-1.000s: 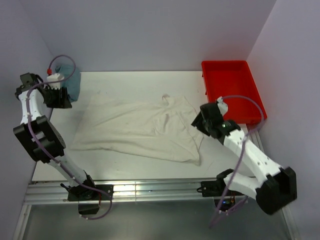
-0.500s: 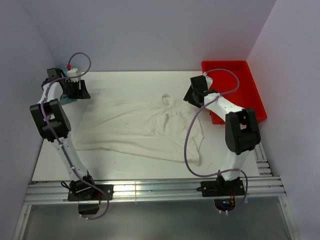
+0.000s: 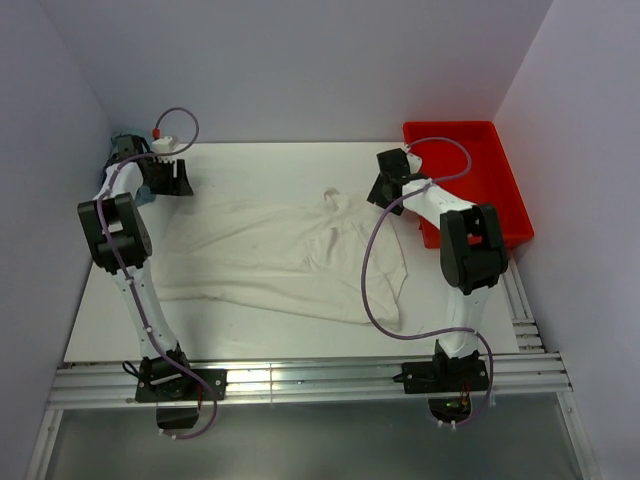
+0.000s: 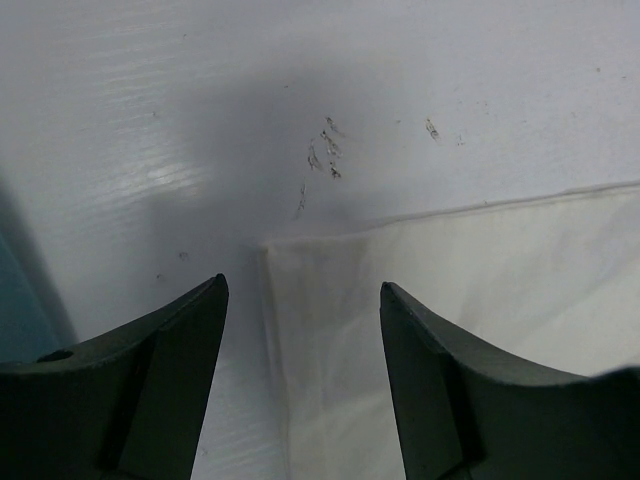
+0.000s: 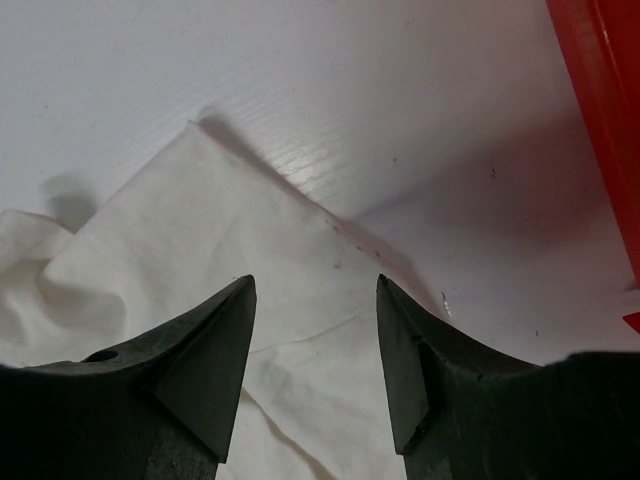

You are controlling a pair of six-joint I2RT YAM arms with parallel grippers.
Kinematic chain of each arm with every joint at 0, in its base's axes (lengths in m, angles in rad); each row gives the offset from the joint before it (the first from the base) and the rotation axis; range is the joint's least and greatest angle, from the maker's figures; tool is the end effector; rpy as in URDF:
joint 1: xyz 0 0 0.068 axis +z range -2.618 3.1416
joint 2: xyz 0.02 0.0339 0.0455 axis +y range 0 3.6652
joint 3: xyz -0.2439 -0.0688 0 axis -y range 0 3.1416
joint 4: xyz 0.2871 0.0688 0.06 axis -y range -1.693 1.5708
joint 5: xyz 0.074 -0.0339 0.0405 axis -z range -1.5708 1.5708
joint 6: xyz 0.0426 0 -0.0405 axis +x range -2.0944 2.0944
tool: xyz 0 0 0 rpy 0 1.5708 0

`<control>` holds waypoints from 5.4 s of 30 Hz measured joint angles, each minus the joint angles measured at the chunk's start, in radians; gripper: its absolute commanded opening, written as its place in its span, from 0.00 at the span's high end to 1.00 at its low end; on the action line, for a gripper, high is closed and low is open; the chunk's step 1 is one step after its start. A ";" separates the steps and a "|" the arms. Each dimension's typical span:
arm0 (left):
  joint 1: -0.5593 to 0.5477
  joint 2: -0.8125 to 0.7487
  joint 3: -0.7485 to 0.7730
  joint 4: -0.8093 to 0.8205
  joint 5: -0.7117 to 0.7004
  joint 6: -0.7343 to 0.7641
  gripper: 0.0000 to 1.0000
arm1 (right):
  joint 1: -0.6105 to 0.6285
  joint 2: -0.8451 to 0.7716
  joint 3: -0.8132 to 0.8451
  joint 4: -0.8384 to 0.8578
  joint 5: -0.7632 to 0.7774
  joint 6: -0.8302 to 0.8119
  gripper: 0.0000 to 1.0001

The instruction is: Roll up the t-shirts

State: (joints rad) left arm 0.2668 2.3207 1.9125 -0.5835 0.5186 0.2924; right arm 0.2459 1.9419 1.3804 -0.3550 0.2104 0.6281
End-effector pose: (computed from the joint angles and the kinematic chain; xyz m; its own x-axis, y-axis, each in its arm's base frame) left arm 0.5210 0.1205 0.1402 -0.7637 0.0508 -0.6436 0.2640 0.9343 -0.2395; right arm 0.4423 0.1018 0.1469 -0.6902 0.4193 -0.5898 0.3594 0.9060 0.2235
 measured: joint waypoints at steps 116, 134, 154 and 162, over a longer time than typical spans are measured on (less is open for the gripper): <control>0.101 -0.285 -0.372 -0.329 -0.013 0.310 0.74 | 0.053 -0.463 -0.604 0.014 -0.008 0.117 0.63; 0.108 -0.303 -0.384 -0.319 -0.019 0.340 0.37 | 0.085 -0.344 -0.164 -0.084 -0.011 0.103 0.41; 0.108 -0.304 -0.313 -0.300 0.008 0.263 0.39 | 0.246 0.015 0.061 -0.106 -0.092 0.183 0.52; 0.108 -0.304 -0.311 -0.298 0.018 0.263 0.40 | 0.248 0.059 0.090 -0.106 -0.092 0.206 0.51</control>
State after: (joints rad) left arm 0.3748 2.0171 1.6020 -0.8818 0.5369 0.5552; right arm 0.4934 2.0010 1.4700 -0.4610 0.1188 0.8337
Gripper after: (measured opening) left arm 0.605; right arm 0.489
